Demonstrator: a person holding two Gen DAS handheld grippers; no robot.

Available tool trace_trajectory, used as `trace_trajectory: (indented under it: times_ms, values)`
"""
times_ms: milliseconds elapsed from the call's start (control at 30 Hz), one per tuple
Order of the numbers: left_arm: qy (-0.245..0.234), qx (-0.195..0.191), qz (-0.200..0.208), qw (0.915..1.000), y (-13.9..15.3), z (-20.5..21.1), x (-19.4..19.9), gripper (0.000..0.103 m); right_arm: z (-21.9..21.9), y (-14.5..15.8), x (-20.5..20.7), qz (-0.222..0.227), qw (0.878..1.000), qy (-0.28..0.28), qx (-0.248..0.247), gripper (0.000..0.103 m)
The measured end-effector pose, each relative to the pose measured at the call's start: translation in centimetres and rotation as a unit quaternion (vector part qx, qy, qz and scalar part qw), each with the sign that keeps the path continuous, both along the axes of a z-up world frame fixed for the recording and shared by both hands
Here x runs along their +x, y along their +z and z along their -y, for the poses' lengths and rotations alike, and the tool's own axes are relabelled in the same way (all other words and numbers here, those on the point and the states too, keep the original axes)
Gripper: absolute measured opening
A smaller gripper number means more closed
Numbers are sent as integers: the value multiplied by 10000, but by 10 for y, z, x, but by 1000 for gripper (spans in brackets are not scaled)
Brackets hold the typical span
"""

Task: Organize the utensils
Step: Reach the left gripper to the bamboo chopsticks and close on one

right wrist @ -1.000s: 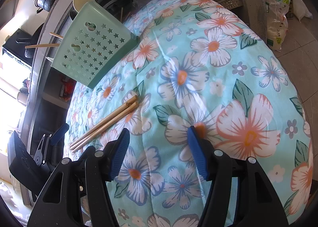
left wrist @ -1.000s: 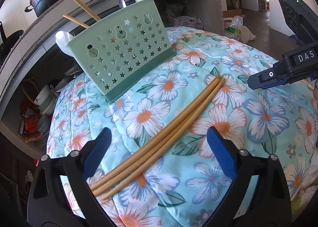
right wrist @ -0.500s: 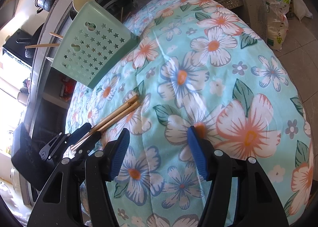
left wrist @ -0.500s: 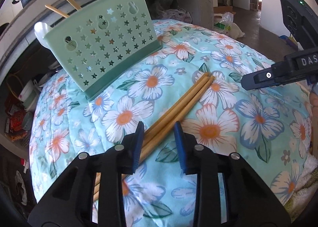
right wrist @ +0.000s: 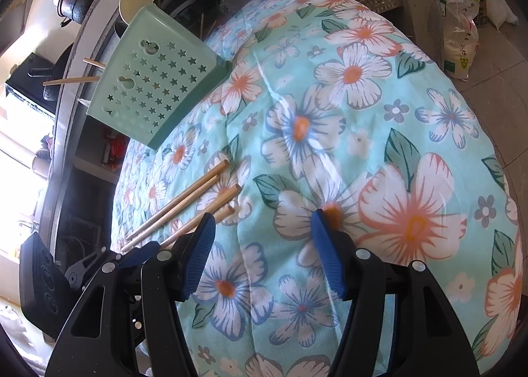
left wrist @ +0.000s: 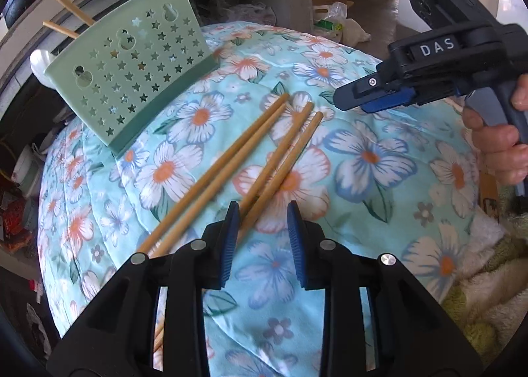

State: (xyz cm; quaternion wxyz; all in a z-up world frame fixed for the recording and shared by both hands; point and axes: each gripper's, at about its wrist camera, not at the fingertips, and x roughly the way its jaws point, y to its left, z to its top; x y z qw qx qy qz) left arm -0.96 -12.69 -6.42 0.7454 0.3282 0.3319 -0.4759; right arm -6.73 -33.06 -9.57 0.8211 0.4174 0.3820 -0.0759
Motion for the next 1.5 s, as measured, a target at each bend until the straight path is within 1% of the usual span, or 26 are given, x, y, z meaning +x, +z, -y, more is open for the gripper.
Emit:
trace_trajectory:
  times_ms: [67,133,233,300,333,467,600,667,733,800,867,933,1033,1233,1333,1500]
  values:
    - [25,-2,-170,9999,3,-3,0,27,1,1,-2,11,10000,-6,47,59]
    - [5,21,-237,9997,5,-7,-2,27,2,1,-4,22,10000,-25,91,59]
    - [-140,13,-390,9991,9,-13,-6,27,4,0,-7,29,9999,-66,142,59]
    - [-311,-28,-769,9966,10,-15,-10,27,5,0,-7,39,9998,-86,173,59]
    - [-325,-43,-799,9963,10,-15,-12,27,5,0,-7,40,9998,-93,182,59]
    - [-324,-192,-398,9985,16,-12,-18,27,5,1,-7,40,9998,-96,166,59]
    - [-272,-448,-275,9982,26,-2,-11,27,6,2,-9,43,9998,-97,174,59]
    - [-304,-518,-152,9981,28,6,-9,27,7,1,-9,60,9997,-112,225,59]
    - [-382,-544,-125,9977,28,16,-7,27,7,-1,-10,71,9995,-124,272,59]
    - [-446,-516,-71,9976,26,25,-7,27,8,-2,-10,82,9994,-128,309,59]
    - [-484,-460,-3,9978,21,34,-7,23,8,-3,-10,96,9993,-129,337,59]
    - [-470,-344,95,9983,15,41,-7,17,9,-4,-10,106,9992,-130,362,59]
    - [-479,-237,90,9985,8,49,-5,13,10,-4,-10,126,9991,-121,384,59]
    - [-533,-92,295,9981,2,59,-7,11,11,-5,-10,157,9989,-107,418,59]
    - [-549,42,374,9978,-2,64,-6,11,11,-5,-10,158,9990,-99,404,59]
    - [-719,355,647,9947,-13,73,-10,11,10,-6,-10,167,9990,-96,411,59]
